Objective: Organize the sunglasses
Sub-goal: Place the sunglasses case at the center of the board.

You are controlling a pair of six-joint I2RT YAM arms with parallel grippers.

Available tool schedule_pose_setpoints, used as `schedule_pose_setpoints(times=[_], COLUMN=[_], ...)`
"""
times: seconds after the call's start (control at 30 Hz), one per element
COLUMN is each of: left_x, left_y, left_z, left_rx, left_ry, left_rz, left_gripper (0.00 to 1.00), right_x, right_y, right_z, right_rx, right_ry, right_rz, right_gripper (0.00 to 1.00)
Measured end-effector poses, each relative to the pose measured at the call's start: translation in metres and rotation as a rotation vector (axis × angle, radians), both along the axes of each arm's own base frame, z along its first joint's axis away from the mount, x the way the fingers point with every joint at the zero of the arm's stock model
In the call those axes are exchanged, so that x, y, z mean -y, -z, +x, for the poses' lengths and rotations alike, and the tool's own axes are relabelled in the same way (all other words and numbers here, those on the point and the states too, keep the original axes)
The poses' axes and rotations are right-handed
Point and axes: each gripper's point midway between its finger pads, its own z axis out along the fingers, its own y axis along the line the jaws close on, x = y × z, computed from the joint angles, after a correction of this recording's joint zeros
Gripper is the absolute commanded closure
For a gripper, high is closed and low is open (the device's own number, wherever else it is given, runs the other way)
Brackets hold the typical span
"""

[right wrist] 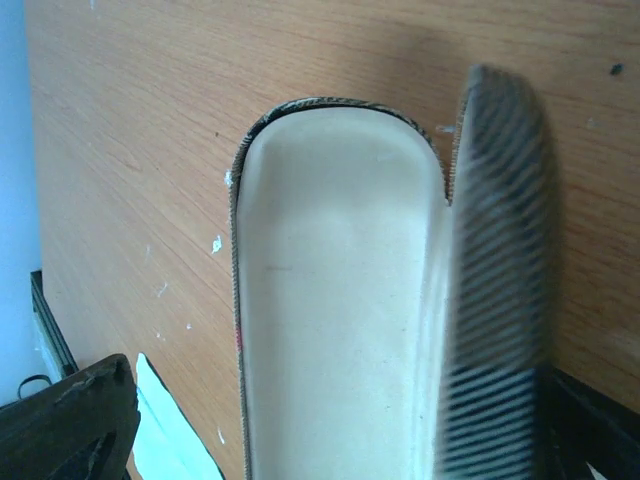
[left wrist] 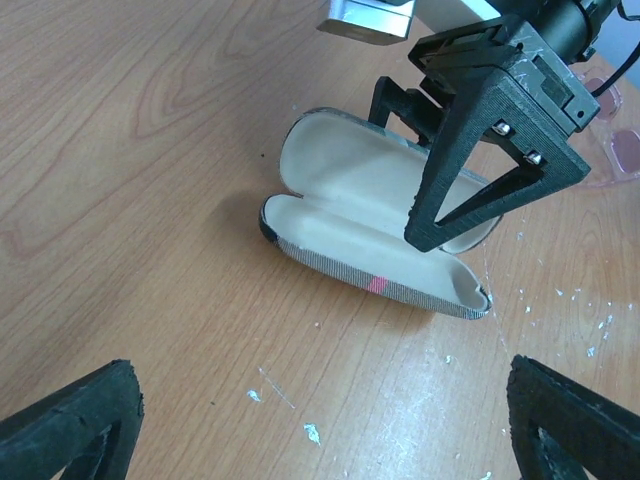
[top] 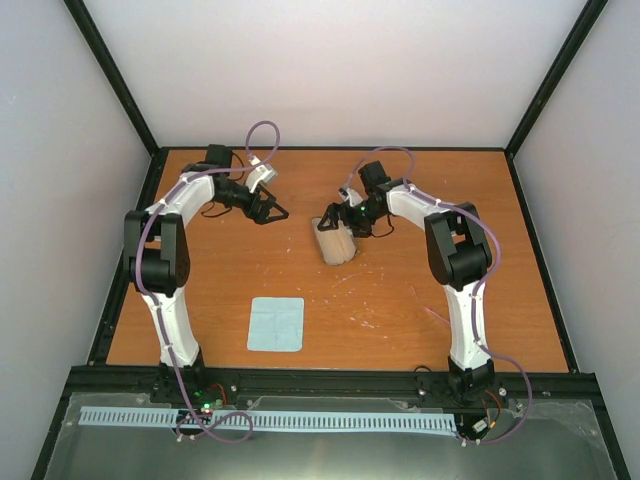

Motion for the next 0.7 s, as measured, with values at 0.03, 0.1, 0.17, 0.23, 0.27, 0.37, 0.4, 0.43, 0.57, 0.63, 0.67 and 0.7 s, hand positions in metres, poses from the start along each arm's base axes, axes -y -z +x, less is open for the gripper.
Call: schedule_pose_setpoints(times=[0.03,0.1,0.17,0.23,0.27,0.37,0.4,0.43,0.57,0.63,0.67,0.7], left_x=[0.0,0.0,0.001,0.003,0.004,0.01,0.013,0.015,0.035,0.047,0.051,0.055], left_y=[0.0,0.001,0.005,0.011,0.015,0.027,0.031,0.034,0.043,0.046,0.047,0.049], left_z=[0.0,0.001,0.002,0.008,0.012,0.026,0.032,0.036,0.053,0.057,0.059,0.061], left_rx=[0.0,-0.001,-0.006,-0.015,-0.02,-0.029,-0.028,-0.027,-0.004,0.004,0.008,0.011], left_ry=[0.0,0.0,0.001,0.003,0.005,0.008,0.012,0.014,0.043,0.061,0.066,0.071], left_rz=[0.0,-0.001,-0.004,-0.005,-0.005,0.0,0.004,0.009,0.029,0.036,0.038,0.042], left_gripper=[0.04,0.09,0.17,0.25,0.3,0.41,0.43,0.45,0.48,0.5,0.5,0.51], right_x=[0.001,0.002,0.006,0.012,0.017,0.037,0.045,0.054,0.089,0.096,0.097,0.098], right_y=[0.001,0.002,0.003,0.001,-0.004,-0.027,-0.039,-0.051,-0.106,-0.119,-0.119,-0.116], right_z=[0.0,0.001,0.003,0.004,0.006,0.011,0.013,0.016,0.017,0.009,0.0,-0.009], right_rx=[0.003,0.007,0.015,0.028,0.042,0.107,0.139,0.17,0.303,0.329,0.324,0.308], right_ry=[0.001,0.005,0.013,0.026,0.037,0.088,0.112,0.137,0.253,0.291,0.307,0.317], right_rz=[-0.005,-0.017,-0.039,-0.066,-0.082,-0.125,-0.138,-0.15,-0.174,-0.163,-0.155,-0.154], right_gripper=[0.0,0.0,0.0,0.0,0.0,0.0,0.0,0.0,0.07,0.43,0.76,0.95])
